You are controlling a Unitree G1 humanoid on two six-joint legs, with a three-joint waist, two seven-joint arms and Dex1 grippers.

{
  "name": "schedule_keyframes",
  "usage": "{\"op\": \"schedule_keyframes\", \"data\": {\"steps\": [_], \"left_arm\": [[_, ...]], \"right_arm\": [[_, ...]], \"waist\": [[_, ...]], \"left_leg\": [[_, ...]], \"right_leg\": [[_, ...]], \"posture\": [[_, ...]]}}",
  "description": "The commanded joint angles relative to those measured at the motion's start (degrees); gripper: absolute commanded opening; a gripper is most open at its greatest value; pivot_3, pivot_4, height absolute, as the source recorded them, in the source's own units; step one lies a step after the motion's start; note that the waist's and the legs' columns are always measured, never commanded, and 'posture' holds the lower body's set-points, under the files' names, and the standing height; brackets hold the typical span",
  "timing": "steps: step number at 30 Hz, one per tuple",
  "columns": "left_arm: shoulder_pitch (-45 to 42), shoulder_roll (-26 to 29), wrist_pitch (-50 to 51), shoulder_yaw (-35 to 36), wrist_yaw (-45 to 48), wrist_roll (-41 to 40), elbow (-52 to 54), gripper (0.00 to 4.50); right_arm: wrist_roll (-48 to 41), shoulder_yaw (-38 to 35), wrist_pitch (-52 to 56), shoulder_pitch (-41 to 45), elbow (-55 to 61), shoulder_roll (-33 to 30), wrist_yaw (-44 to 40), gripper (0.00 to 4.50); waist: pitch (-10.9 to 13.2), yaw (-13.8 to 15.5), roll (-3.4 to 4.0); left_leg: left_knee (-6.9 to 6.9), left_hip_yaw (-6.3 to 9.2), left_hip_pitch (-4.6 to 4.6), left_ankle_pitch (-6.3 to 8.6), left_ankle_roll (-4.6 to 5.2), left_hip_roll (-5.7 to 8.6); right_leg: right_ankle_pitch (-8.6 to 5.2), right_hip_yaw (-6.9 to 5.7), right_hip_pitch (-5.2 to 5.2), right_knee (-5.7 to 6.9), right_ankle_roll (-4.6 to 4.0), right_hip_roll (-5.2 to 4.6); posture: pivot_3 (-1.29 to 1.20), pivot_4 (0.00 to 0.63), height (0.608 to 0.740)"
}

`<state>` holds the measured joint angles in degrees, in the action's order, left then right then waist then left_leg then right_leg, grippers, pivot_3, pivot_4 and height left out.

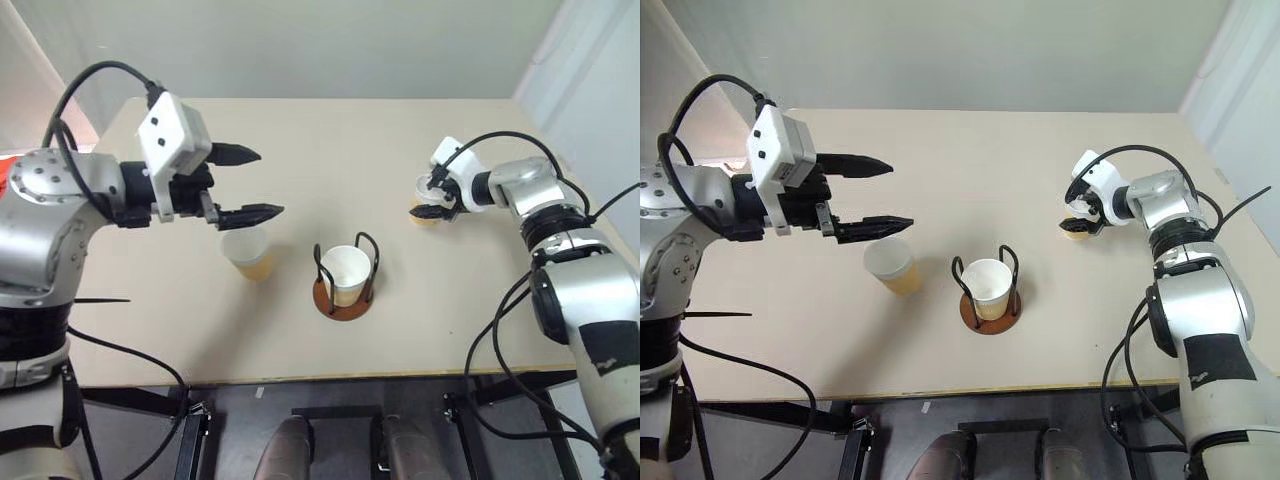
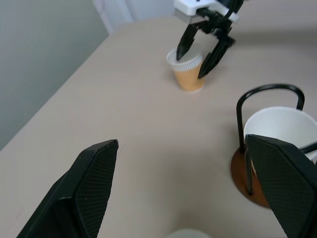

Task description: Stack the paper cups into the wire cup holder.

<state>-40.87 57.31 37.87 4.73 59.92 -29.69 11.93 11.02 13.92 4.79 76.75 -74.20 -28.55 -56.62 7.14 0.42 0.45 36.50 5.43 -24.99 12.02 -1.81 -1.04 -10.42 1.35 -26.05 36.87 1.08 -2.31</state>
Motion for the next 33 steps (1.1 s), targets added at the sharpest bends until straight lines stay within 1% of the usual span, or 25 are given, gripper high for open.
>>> {"op": "schedule_keyframes", "data": {"steps": [1, 6, 8, 11, 13, 15, 16, 18, 20, 22, 24, 25, 26, 28, 33], "left_arm": [[-0.16, 1.07, 0.64, 2.45, -0.05, -0.98, 2.17, 4.50], [-0.46, 0.93, 0.34, 2.44, 0.01, -1.03, 1.33, 4.50], [-1.14, 0.49, 0.06, 2.10, -0.26, -0.82, 0.50, 4.50], [-1.77, 0.77, -0.77, 2.08, 0.90, -1.02, -0.39, 4.50], [-1.39, 2.11, -0.80, 3.55, 3.11, -2.33, -1.16, 4.50], [0.19, 4.03, -0.96, 5.18, 6.43, -3.77, -1.28, 4.50], [0.81, 4.65, -1.07, 5.66, 7.50, -4.28, -1.26, 4.50], [2.60, 5.73, 0.60, 9.15, 11.36, -8.80, -0.61, 4.50], [4.87, 6.61, 2.32, 11.98, 15.05, -13.29, 0.73, 4.50], [7.84, 7.70, 3.54, 13.76, 17.94, -16.16, 2.61, 4.50], [11.64, 9.50, 4.52, 16.06, 20.30, -17.43, 3.15, 4.50], [13.04, 10.24, 4.78, 16.95, 20.89, -17.68, 3.01, 4.50], [14.31, 10.86, 4.82, 17.66, 21.43, -17.79, 2.69, 4.50], [17.03, 11.77, 5.15, 18.83, 22.62, -17.88, 2.12, 4.50], [22.07, 12.99, 4.65, 20.72, 23.32, -16.88, 2.26, 4.50]], "right_arm": [[1.03, -0.59, -0.23, 0.47, 0.12, 0.22, 1.27, 2.50], [0.81, -1.33, -0.39, 0.70, 0.29, -0.09, -0.90, 0.68], [0.63, -1.52, -0.43, 0.70, 0.55, -0.26, -1.65, 0.03], [-0.45, -2.20, -1.38, 1.59, 2.17, -1.05, -6.13, 0.03], [-5.39, -4.32, -2.30, 2.08, 8.70, -1.63, -18.26, 0.03], [-10.86, -6.02, 0.58, 1.60, 18.44, -1.76, -27.96, 0.03], [-12.33, -6.32, 2.42, 0.92, 22.33, -1.82, -29.94, 0.03], [-19.39, -5.10, 10.65, -3.57, 41.53, -2.52, -34.39, 0.03], [-24.76, -3.85, 17.53, -7.45, 56.42, -3.41, -35.88, 0.03], [-26.37, -3.42, 21.21, -9.66, 63.94, -3.94, -35.58, 0.03], [-27.88, -2.80, 24.02, -11.36, 69.71, -4.24, -35.12, 0.03], [-28.29, -2.47, 24.84, -11.99, 71.40, -4.36, -34.80, 0.03], [-28.43, -2.01, 25.02, -12.67, 72.62, -4.52, -34.70, 0.03], [-28.43, -0.99, 24.92, -13.87, 74.27, -4.69, -34.39, 0.03], [-27.39, 0.74, 23.35, -14.72, 74.74, -4.98, -33.85, 0.03]], "waist": [[0.00, 0.03, 0.00], [0.00, 0.03, 0.00], [0.00, 0.01, 0.00], [0.00, 0.03, 0.00], [0.00, 0.00, 0.00], [0.02, -0.27, 0.00], [0.02, -0.55, 0.01], [0.01, -0.66, -0.02], [0.00, -0.67, -0.03], [-0.02, -0.65, -0.06], [-0.01, -0.63, -0.06], [-0.01, -0.57, -0.06], [-0.02, -0.54, -0.06], [-0.03, -0.43, -0.08], [-0.03, -0.69, -0.08]], "left_leg": [[0.03, 0.00, 0.00, -0.01, 0.01, 0.00], [0.08, 0.00, 0.00, -0.01, 0.00, 0.00], [0.07, 0.00, 0.01, -0.01, 0.00, 0.00], [0.05, 0.00, 0.00, -0.01, -0.01, 0.00], [0.04, 0.00, -0.02, -0.01, -0.01, 0.00], [0.00, -0.03, -0.09, -0.01, -0.01, 0.01], [-0.05, -0.05, -0.16, -0.02, -0.03, 0.01], [-0.17, -0.05, -0.04, 0.00, -0.10, -0.03], [-0.26, -0.04, -0.03, -0.04, -0.23, -0.17], [-0.18, -0.05, 0.05, -0.25, -0.72, -0.33], [-0.10, -0.06, 0.04, -0.22, -0.74, -0.46], [-0.06, -0.07, 0.04, -0.20, -0.72, -0.55], [0.01, -0.07, 0.04, -0.19, -0.69, -0.62], [0.02, -0.01, 0.08, 0.04, -0.30, -0.73], [-0.01, 0.05, 0.60, -0.14, -0.50, -0.81]], "right_leg": [[-0.03, 0.00, 0.01, 0.01, -0.06, 0.00], [-0.04, 0.00, 0.02, 0.05, -0.08, 0.00], [-0.04, 0.00, 0.02, 0.05, -0.07, 0.00], [-0.03, 0.00, 0.02, 0.04, -0.06, 0.00], [-0.03, 0.00, 0.01, 0.02, -0.06, 0.00], [-0.04, 0.00, -0.05, 0.00, -0.07, 0.01], [-0.05, 0.00, -0.13, -0.02, -0.08, 0.05], [-0.13, 0.01, -0.10, -0.04, -0.21, 0.13], [-0.28, -0.07, -0.04, -0.07, -0.41, 0.24], [-0.51, -0.09, 0.08, 0.01, -0.51, 0.36], [-0.62, -0.05, 0.10, 0.01, -0.70, 0.49], [-0.76, -0.01, 0.10, 0.00, -0.94, 0.59], [-0.78, -0.01, 0.13, 0.04, -0.97, 0.65], [-0.78, 0.01, 0.14, 0.10, -1.03, 0.82], [-0.67, 0.17, 0.36, 0.18, -1.28, 1.02]], "posture": [[0.00, 0.150, 0.740], [0.00, 0.150, 0.740], [0.00, 0.150, 0.740], [0.00, 0.150, 0.740], [0.00, 0.150, 0.740], [0.00, 0.150, 0.740], [0.00, 0.150, 0.740], [0.00, 0.150, 0.740], [0.00, 0.150, 0.740], [0.00, 0.150, 0.740], [0.00, 0.150, 0.740], [0.00, 0.150, 0.740], [0.00, 0.150, 0.740], [0.00, 0.150, 0.740], [0.00, 0.150, 0.740]]}}
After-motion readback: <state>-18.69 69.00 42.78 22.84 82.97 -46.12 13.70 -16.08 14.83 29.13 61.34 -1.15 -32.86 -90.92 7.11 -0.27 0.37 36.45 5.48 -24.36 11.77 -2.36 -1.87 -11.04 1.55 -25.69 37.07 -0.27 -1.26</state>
